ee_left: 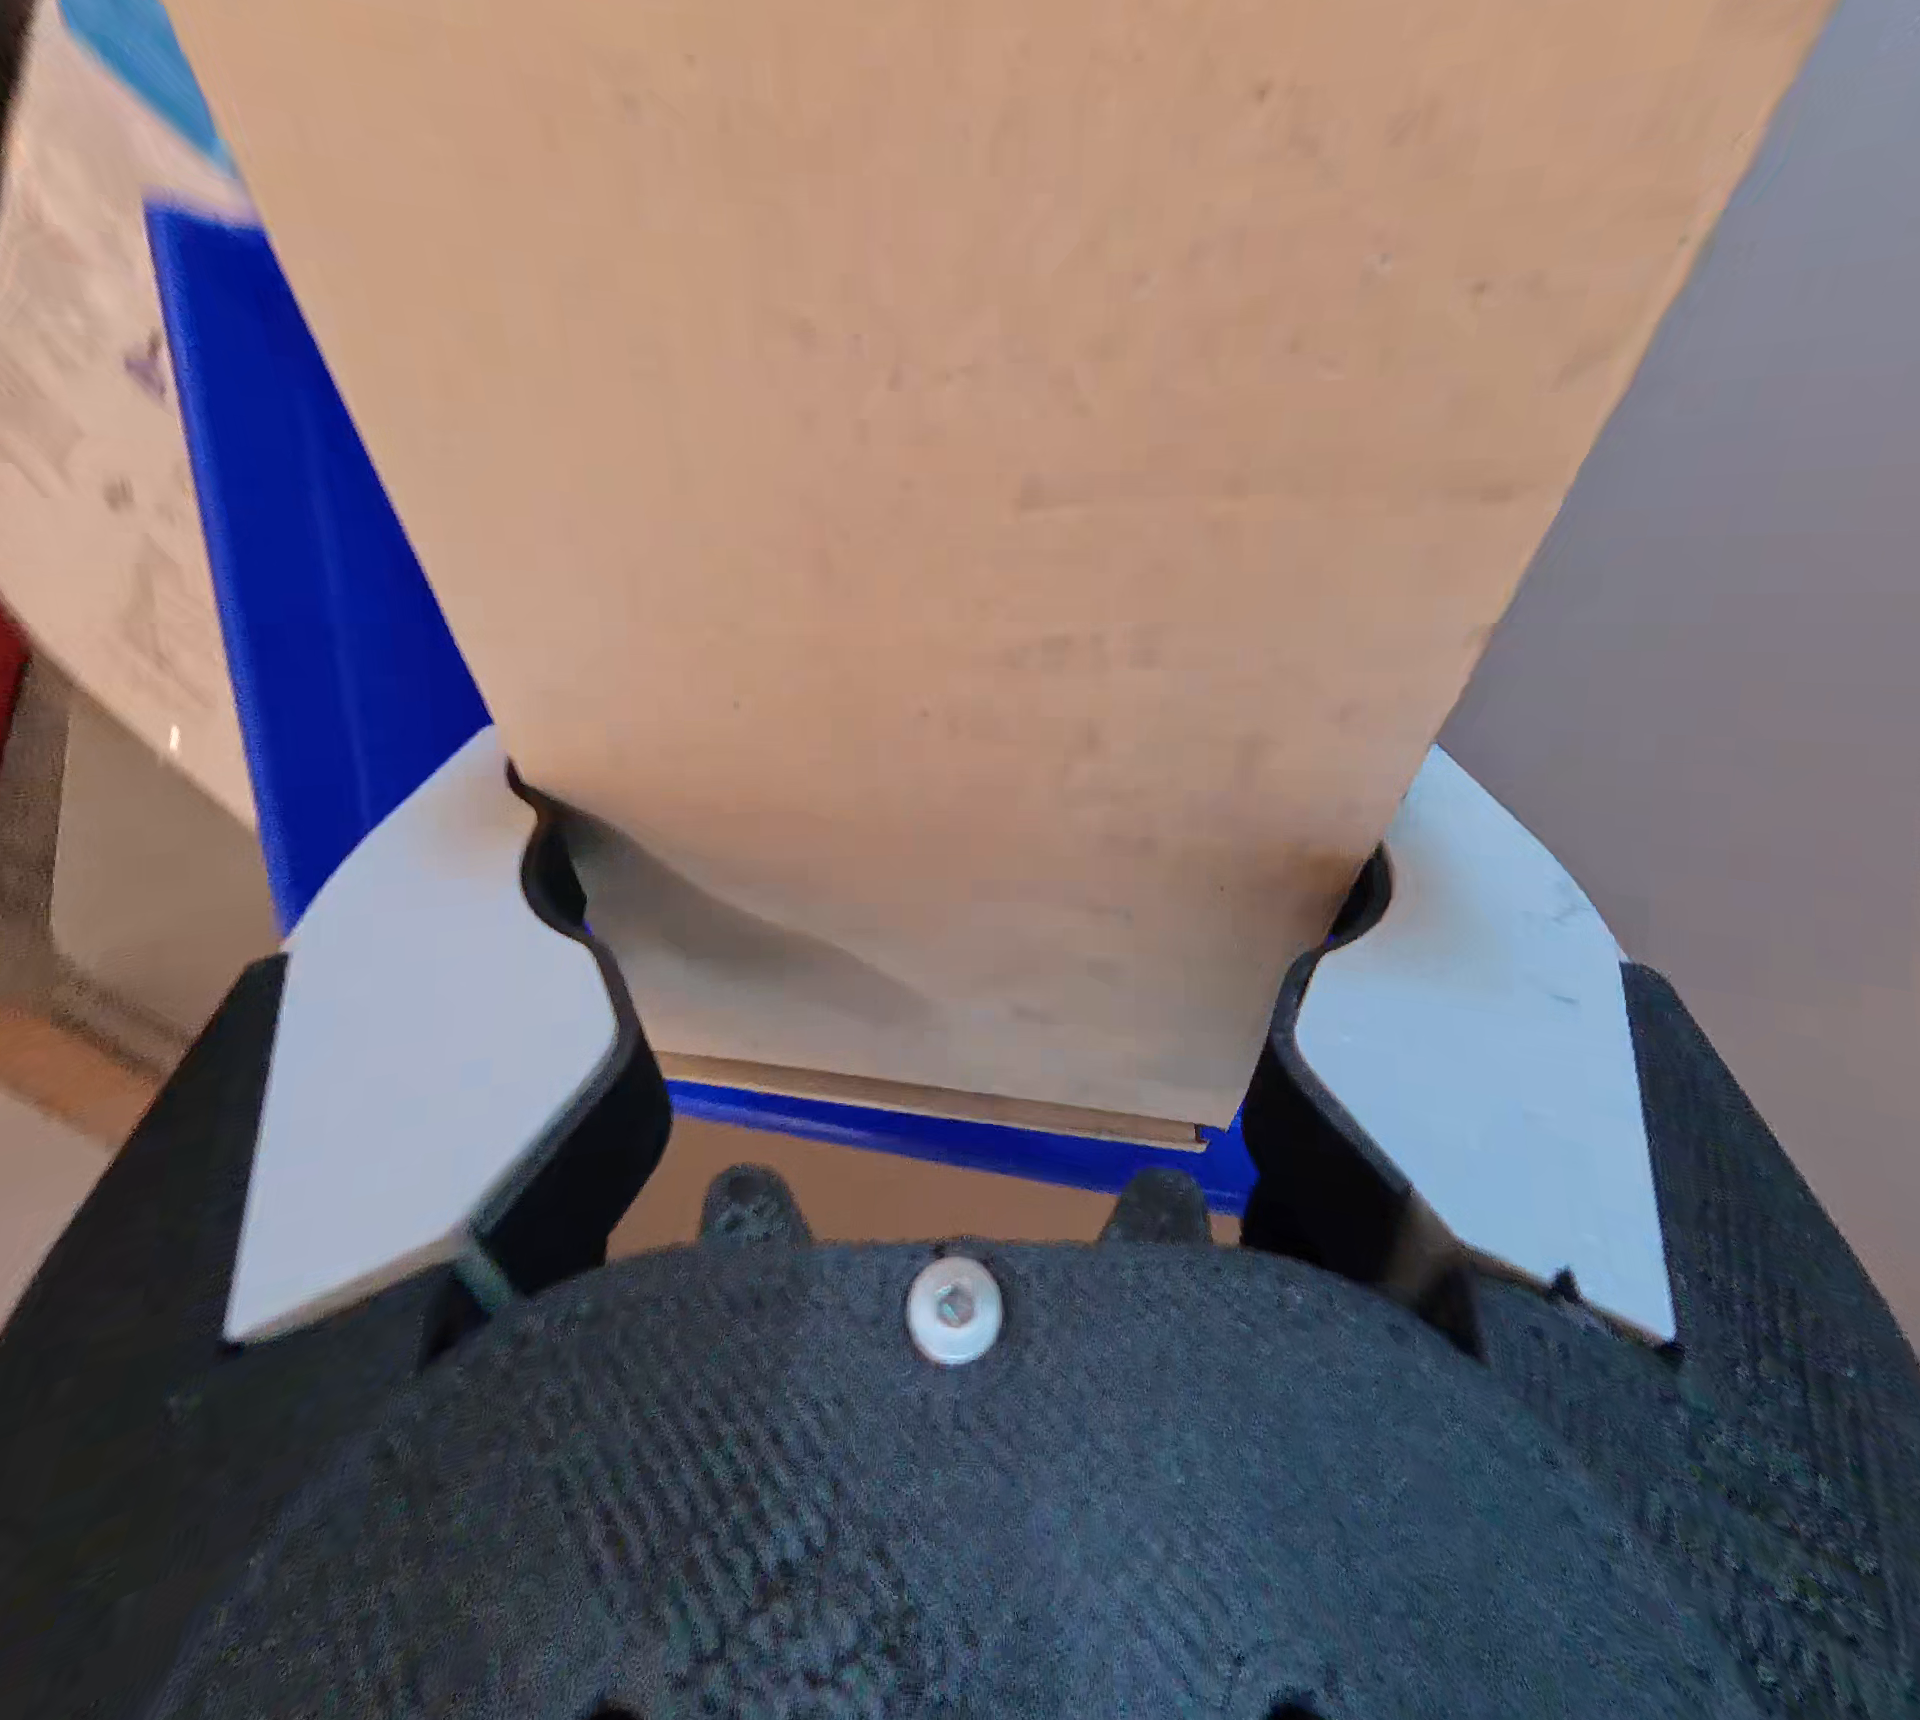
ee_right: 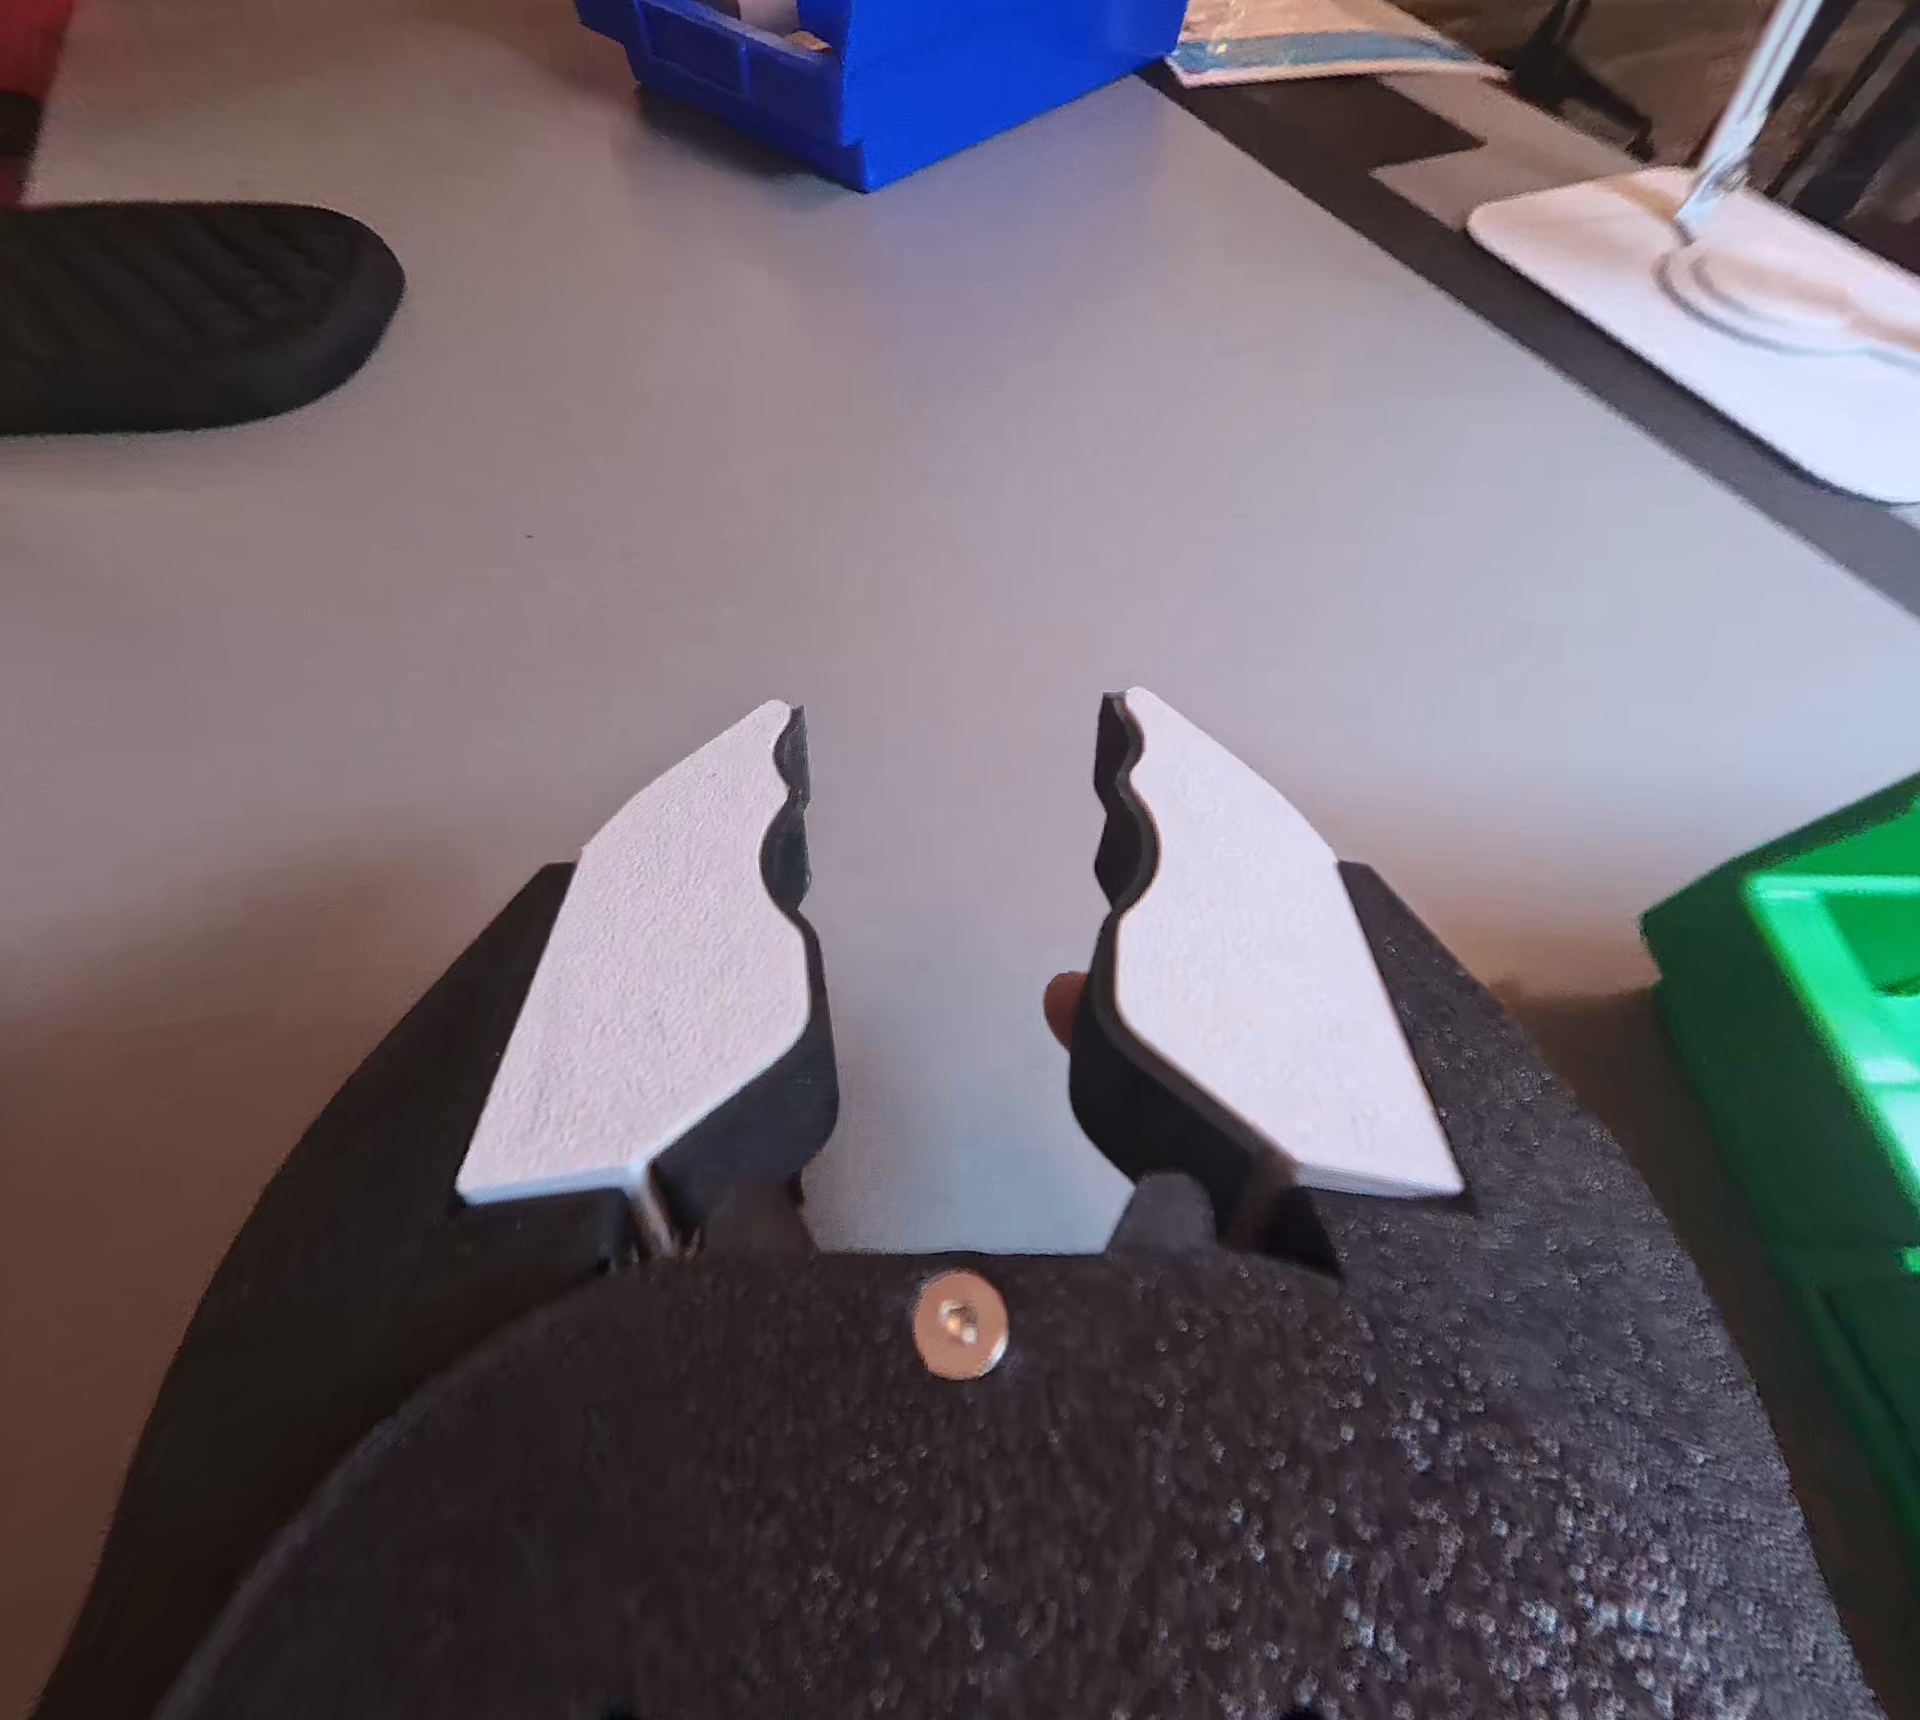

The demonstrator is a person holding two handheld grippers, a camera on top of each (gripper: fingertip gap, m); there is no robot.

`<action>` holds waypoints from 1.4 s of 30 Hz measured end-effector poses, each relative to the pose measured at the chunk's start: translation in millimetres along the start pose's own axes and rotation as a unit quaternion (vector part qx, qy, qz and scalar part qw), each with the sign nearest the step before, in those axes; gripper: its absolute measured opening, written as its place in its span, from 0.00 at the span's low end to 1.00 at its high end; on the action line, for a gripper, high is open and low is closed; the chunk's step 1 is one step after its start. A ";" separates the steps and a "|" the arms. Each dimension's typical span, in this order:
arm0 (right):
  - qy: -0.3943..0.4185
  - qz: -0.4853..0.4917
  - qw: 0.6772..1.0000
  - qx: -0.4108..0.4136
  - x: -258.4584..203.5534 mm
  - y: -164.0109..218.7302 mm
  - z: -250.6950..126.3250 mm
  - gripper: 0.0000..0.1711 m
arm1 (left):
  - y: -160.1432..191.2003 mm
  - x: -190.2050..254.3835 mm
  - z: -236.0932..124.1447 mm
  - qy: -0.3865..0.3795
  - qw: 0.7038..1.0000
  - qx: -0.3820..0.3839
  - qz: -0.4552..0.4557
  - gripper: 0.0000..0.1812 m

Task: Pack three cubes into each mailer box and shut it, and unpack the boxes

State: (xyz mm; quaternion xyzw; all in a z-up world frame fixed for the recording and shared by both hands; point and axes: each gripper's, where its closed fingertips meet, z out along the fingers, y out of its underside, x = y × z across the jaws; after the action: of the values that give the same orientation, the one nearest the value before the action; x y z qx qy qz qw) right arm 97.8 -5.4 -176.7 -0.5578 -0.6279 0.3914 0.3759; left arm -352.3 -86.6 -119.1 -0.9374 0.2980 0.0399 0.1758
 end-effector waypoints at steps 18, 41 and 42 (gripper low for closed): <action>0.032 -0.587 0.809 -0.015 -120.6 -102.2 16.6 0.45 | -141.6 357.9 24.0 0.375 0.885 0.067 0.268 0.78; -0.121 -0.039 0.987 0.097 -48.4 -26.2 22.6 0.40 | -202.6 310.6 62.3 0.153 0.891 0.428 -0.005 0.51; -0.119 -0.030 0.988 0.090 -46.4 -22.7 22.7 0.40 | -205.2 309.1 61.1 0.144 0.886 0.440 0.004 0.50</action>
State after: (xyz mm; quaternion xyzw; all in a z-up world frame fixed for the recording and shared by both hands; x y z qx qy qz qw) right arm 72.3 -54.8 -167.0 -0.4521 -0.6472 0.4979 0.3588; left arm 20.2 -77.3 -169.0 -0.7581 0.3110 -0.2303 0.5249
